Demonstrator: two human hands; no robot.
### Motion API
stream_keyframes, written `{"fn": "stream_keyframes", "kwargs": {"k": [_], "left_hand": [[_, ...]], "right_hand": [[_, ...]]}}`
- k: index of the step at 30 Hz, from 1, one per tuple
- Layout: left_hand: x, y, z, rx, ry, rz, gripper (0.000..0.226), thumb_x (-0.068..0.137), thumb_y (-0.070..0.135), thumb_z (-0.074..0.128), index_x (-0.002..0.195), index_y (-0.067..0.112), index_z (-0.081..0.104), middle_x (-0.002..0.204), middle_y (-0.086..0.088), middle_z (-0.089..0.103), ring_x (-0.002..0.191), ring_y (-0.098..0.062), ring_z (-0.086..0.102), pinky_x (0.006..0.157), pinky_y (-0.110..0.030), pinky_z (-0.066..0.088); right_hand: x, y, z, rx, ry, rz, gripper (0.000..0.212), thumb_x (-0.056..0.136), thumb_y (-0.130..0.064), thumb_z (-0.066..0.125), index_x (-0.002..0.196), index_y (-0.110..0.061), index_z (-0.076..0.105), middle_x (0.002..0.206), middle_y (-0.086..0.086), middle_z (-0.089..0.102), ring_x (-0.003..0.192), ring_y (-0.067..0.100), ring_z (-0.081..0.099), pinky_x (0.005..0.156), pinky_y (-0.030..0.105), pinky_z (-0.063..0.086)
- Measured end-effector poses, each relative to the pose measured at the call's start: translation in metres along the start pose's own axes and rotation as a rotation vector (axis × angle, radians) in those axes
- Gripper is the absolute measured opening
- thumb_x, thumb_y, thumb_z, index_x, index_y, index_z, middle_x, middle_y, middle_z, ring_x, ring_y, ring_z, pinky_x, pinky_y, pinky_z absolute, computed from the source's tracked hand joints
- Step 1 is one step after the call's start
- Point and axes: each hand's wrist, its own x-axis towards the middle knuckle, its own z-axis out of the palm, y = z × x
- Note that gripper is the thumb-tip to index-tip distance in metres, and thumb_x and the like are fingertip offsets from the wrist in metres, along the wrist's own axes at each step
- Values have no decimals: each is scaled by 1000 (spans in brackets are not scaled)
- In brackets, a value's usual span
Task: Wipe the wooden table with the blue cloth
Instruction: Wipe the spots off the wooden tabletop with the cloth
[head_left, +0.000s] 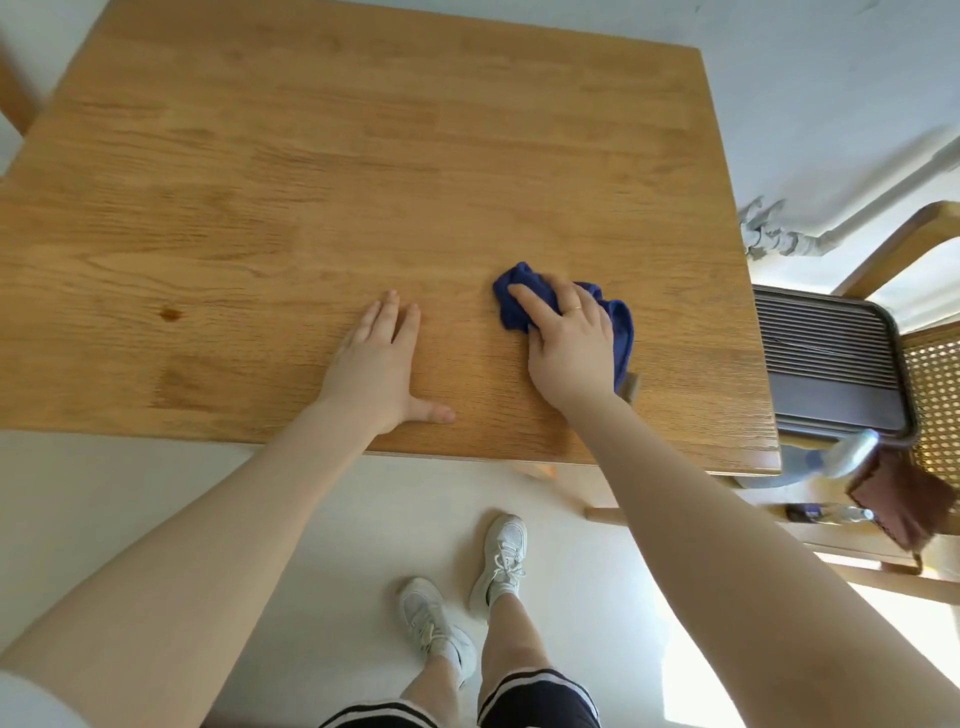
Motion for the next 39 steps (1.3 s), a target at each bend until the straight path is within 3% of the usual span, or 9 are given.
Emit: {"fn": "stream_keyframes", "kwargs": {"k": [7,15,18,22,26,29,33,36,39], "left_hand": [[2,1,-4,17,6,-1,128,59,72,66,150,17,-6,157,-4,-14,145,-21,-7,117,-37,9],[4,8,-14,109,-17,-16,130,54,76,66,150,15,2,158,-7,-6,145,-23,2,116,-38,12],[7,2,-26,53,-39,10,119,59,76,63,149,18,12,157,-2,3,144,-21,8,114,-37,17],[5,-21,-41,-33,-96,82,95,76,65,58,150,25,13,158,10,1,144,-13,7,115,-31,15],[0,-26,-38,-69,15,120,79,84,53,57,148,22,22,156,6,14,143,-14,14,116,-27,5],[-7,-36,-33,-152,162,51,63,87,40,59,142,19,37,149,2,34,138,-17,28,114,-30,15],[-17,-51,-34,-186,192,-71,54,91,33,54,141,19,39,144,0,42,131,-19,40,106,-32,32],[-26,-66,-40,-200,201,-145,57,91,30,55,143,18,35,139,-2,48,122,-20,49,95,-31,42],[-35,-87,-48,-210,186,-199,63,90,32,57,145,19,29,144,-3,41,126,-22,45,98,-33,41]], "right_hand": [[2,7,-2,48,-132,-344,41,86,-22,39,121,-25,60,130,13,54,115,38,51,94,49,37],[86,-3,11,-36,-80,-83,44,92,-16,42,131,-34,47,144,6,38,128,32,34,108,44,20],[62,-9,10,10,-148,-230,44,87,-15,43,127,-31,52,140,9,44,123,36,41,103,49,27],[20,-24,4,72,-287,-436,45,82,-21,37,121,-30,58,131,11,54,117,36,50,97,50,36],[50,-20,9,91,-327,-599,46,83,-21,37,122,-33,57,130,9,55,116,36,51,96,50,36],[86,-35,21,91,-257,-493,45,86,-22,36,125,-32,55,135,10,51,122,37,45,100,51,31],[96,-65,30,15,-221,-264,51,89,-12,42,135,-34,42,149,7,31,136,32,23,110,45,13],[63,-78,30,57,-255,-358,51,81,-19,34,126,-31,54,138,13,46,125,38,40,104,51,27],[18,-95,29,85,-382,-552,49,76,-27,32,116,-31,60,127,12,57,115,36,53,96,52,39]]}}
